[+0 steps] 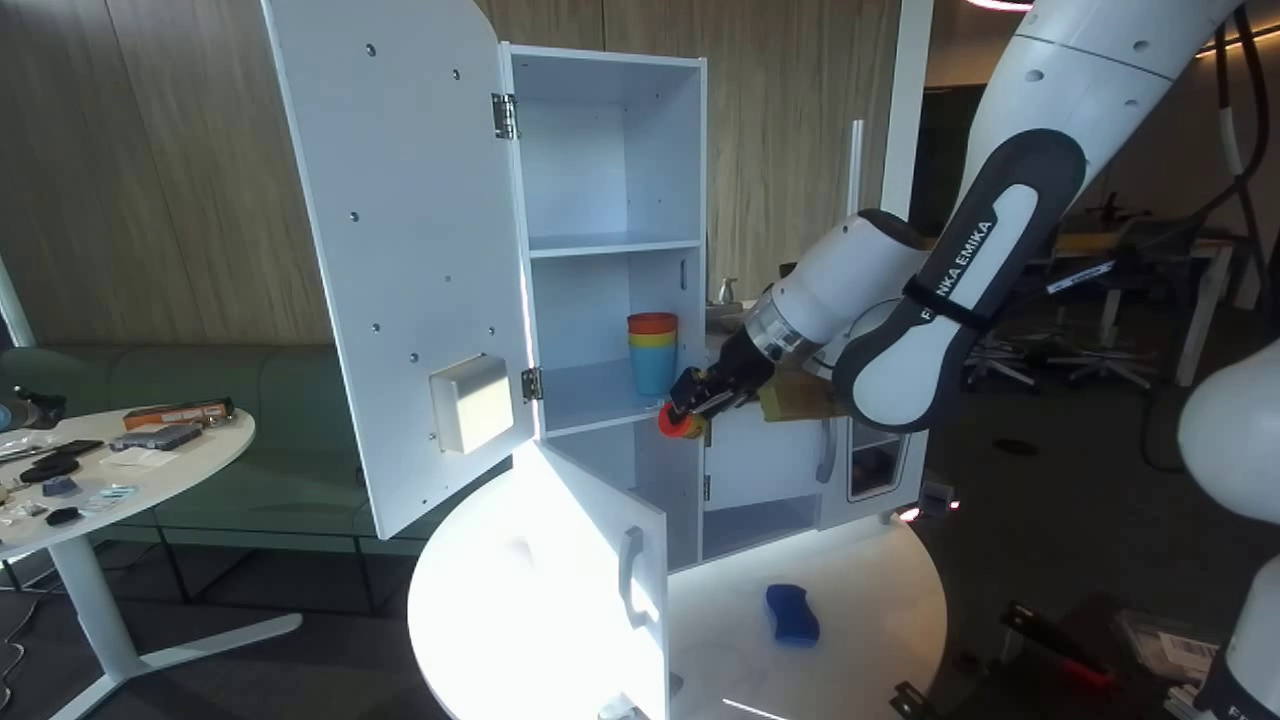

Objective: Close the bottom cabinet door on the right then move the yellow container to the bottom shelf.

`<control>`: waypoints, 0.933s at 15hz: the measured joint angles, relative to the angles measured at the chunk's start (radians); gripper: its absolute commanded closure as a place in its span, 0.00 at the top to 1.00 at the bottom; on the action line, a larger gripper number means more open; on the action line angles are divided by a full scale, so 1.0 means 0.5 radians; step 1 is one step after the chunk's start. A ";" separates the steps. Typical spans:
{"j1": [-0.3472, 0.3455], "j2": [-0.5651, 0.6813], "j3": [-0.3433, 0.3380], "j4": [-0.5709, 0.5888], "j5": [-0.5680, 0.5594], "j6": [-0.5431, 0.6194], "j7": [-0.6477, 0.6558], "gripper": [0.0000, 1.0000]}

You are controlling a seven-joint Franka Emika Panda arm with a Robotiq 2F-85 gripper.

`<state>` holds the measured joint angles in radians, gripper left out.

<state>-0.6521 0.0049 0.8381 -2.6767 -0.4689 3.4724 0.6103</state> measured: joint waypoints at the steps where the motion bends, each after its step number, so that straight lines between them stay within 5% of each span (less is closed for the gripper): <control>1: 0.022 -0.010 0.022 0.001 0.069 0.036 -0.039 0.32; 3: 0.070 -0.051 0.081 0.009 0.231 0.093 -0.135 0.32; 6: 0.390 -0.126 -0.063 0.046 0.595 0.103 -0.405 0.32; 10: 0.320 -0.197 0.176 0.146 1.079 0.102 -0.869 0.32; 14: 0.083 -0.189 0.482 0.227 1.455 0.101 -1.326 0.32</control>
<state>-0.6105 -0.0896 1.0791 -2.5632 0.2588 3.5228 -0.0529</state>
